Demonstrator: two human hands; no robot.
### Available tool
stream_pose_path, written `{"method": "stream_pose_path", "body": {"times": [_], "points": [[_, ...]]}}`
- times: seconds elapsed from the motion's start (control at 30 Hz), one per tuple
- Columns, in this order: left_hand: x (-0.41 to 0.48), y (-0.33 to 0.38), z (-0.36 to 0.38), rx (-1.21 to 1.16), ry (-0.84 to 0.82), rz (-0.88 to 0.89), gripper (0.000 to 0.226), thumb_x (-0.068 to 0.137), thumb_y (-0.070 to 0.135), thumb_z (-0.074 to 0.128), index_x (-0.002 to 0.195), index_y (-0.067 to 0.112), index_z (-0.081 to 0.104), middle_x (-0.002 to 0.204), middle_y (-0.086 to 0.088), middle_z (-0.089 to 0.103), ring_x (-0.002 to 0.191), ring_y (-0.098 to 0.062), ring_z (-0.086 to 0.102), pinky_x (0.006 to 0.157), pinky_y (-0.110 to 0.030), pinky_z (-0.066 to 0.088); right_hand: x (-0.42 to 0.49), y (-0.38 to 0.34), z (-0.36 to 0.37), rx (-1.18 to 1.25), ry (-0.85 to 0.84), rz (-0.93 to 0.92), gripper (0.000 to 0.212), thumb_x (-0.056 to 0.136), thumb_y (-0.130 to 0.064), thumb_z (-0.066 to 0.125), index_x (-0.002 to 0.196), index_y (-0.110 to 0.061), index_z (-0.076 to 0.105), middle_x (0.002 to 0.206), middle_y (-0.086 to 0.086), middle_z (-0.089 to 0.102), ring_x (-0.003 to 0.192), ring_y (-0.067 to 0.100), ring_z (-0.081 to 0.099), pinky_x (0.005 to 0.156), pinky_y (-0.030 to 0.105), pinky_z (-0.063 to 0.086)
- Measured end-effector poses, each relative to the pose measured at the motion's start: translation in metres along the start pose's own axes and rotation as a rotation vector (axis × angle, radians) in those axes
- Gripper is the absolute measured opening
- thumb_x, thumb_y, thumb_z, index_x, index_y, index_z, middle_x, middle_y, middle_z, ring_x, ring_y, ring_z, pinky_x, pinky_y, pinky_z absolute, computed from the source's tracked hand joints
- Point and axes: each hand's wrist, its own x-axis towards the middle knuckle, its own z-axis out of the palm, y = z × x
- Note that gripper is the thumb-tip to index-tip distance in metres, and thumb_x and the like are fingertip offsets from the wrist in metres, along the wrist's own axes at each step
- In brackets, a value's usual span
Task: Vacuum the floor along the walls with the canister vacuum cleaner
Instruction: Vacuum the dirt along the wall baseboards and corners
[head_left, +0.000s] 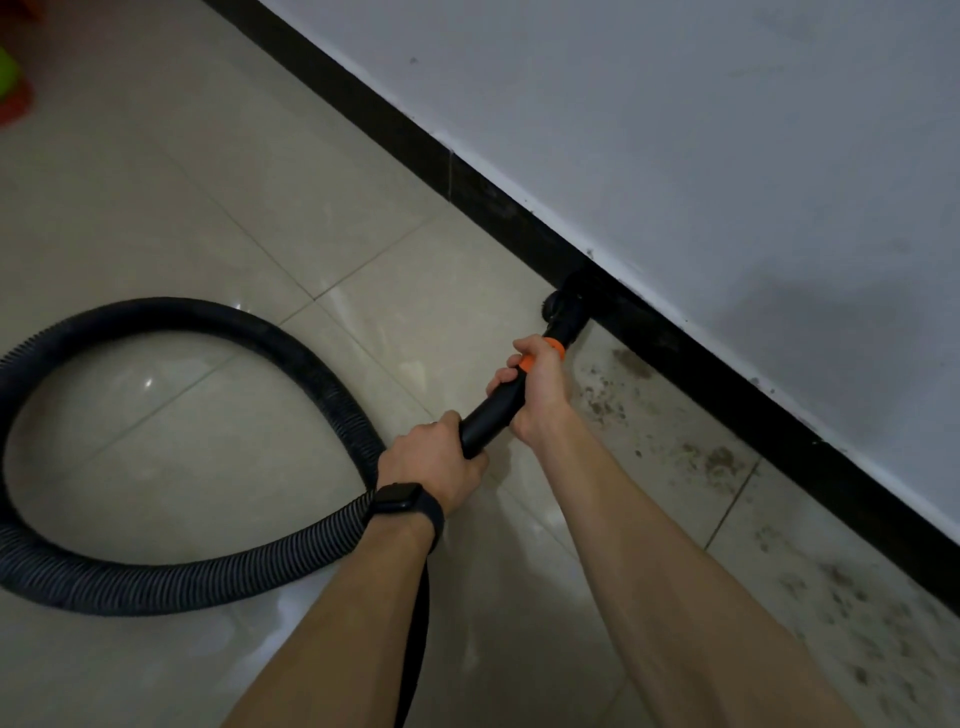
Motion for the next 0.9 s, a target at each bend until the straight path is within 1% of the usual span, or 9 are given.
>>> {"method": "stream_pose_path", "body": {"times": [0.1,0.17,0.23,0.33,0.4,0.53,0.67,0.83,0.9], "points": [[0.004,-0.001,-0.002,-0.063,0.030,-0.071,0.026,0.089,0.044,0.055,0.103,0.023,0.052,0.086,0.001,0.056,0.072,-0.023,0.052,0.062,-0.031,0.045,0.007,-0.002,0.019,-0.098,-0.044,0.001,0.018,0.088,-0.004,0.062,0.079,-0.013,0.050,0.060,0.000,0.046,0.038,0.013,0.040,0.042,0.023,0.040],[0.012,-0.005,-0.007,-0.153,0.034,-0.131,0.025,0.085,0.046,0.058,0.098,0.025,0.055,0.085,0.001,0.060,0.072,-0.023,0.054,0.063,-0.030,0.046,0.012,-0.003,0.037,-0.199,-0.065,-0.025,0.021,0.093,-0.006,0.063,0.079,-0.012,0.048,0.056,0.001,0.045,0.036,0.014,0.041,0.041,0.023,0.042],[0.018,-0.010,-0.012,-0.285,0.027,-0.184,0.022,0.080,0.046,0.063,0.092,0.028,0.059,0.084,0.000,0.064,0.074,-0.023,0.059,0.064,-0.029,0.047,0.016,-0.004,0.053,-0.319,-0.108,-0.052,0.020,0.097,-0.013,0.065,0.086,-0.011,0.049,0.056,0.002,0.046,0.038,0.016,0.046,0.043,0.027,0.046],[0.019,-0.018,-0.017,-0.513,0.000,-0.258,0.022,0.072,0.042,0.068,0.083,0.023,0.067,0.074,0.001,0.071,0.072,-0.023,0.066,0.066,-0.031,0.054,0.015,-0.001,0.063,-0.458,-0.145,-0.055,0.021,0.101,-0.025,0.065,0.098,-0.010,0.051,0.066,0.004,0.050,0.047,0.017,0.055,0.047,0.031,0.051],[0.012,-0.025,-0.018,-0.547,-0.045,-0.263,0.016,0.071,0.037,0.071,0.075,0.021,0.068,0.065,0.001,0.071,0.069,-0.023,0.068,0.068,-0.034,0.057,0.010,0.008,0.059,-0.469,-0.112,-0.066,0.025,0.100,-0.027,0.065,0.108,-0.007,0.053,0.072,0.006,0.054,0.050,0.018,0.059,0.050,0.032,0.054],[-0.009,-0.047,-0.014,-0.385,-0.085,-0.210,0.019,0.066,0.041,0.071,0.070,0.023,0.066,0.065,0.000,0.069,0.066,-0.021,0.066,0.065,-0.032,0.055,-0.007,0.042,0.034,-0.331,0.003,-0.103,0.037,0.097,-0.024,0.064,0.124,-0.003,0.050,0.077,0.008,0.058,0.045,0.017,0.058,0.050,0.032,0.055],[-0.036,-0.071,-0.012,-0.179,-0.127,-0.117,0.012,0.078,0.036,0.072,0.075,0.027,0.064,0.068,0.004,0.064,0.065,-0.012,0.060,0.056,-0.027,0.045,-0.036,0.076,0.009,-0.135,0.078,-0.082,0.040,0.096,-0.022,0.064,0.125,-0.001,0.048,0.075,0.008,0.056,0.043,0.018,0.055,0.051,0.032,0.053],[-0.061,-0.089,-0.019,0.056,-0.187,-0.034,0.018,0.079,0.046,0.069,0.079,0.029,0.062,0.072,0.006,0.064,0.067,-0.013,0.060,0.061,-0.029,0.048,-0.077,0.104,-0.016,0.132,0.138,-0.017,0.014,0.097,-0.013,0.063,0.098,-0.010,0.050,0.063,0.003,0.051,0.041,0.017,0.048,0.051,0.030,0.047],[-0.067,-0.088,-0.023,0.147,-0.193,0.007,0.022,0.079,0.049,0.068,0.079,0.029,0.059,0.072,0.006,0.063,0.068,-0.016,0.060,0.062,-0.030,0.049,-0.088,0.107,-0.026,0.240,0.145,0.021,0.016,0.095,-0.008,0.063,0.089,-0.012,0.049,0.059,0.002,0.048,0.042,0.017,0.047,0.051,0.031,0.046]]}}
